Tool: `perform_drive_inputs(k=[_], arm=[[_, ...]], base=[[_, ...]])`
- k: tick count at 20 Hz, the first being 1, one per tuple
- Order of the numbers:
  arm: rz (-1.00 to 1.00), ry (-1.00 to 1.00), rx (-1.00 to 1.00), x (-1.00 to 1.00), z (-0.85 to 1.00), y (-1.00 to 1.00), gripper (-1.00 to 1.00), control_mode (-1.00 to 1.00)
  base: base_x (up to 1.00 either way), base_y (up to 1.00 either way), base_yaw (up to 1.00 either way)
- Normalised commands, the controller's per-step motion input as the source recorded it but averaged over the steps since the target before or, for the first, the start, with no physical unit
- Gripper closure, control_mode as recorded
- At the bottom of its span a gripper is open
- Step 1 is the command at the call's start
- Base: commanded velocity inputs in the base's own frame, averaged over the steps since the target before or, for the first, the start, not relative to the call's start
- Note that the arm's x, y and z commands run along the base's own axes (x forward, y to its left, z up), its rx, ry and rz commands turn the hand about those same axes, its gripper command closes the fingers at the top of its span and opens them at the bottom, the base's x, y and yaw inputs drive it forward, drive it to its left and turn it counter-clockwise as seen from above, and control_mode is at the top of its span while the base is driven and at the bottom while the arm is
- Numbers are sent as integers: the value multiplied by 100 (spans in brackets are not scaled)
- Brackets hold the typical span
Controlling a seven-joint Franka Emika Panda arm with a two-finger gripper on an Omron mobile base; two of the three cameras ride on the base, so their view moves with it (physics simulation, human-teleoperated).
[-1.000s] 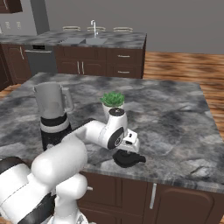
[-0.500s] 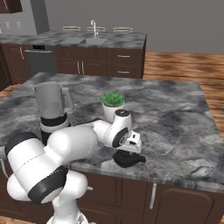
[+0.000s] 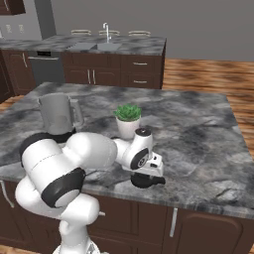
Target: Open the blender lid, put the tangerine in the blender, close the lid, and start the blender.
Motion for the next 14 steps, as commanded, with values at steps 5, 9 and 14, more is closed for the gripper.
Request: perform_drive_inputs(k=[5, 9, 14], arm=[[0, 2, 0, 0, -27, 0, -100, -100], [0, 0, 2, 0, -9, 0, 100, -100], [0, 0, 2, 0, 0, 5, 100, -100]], base=[[0, 0, 0], [0, 0, 0], [0, 0, 0]])
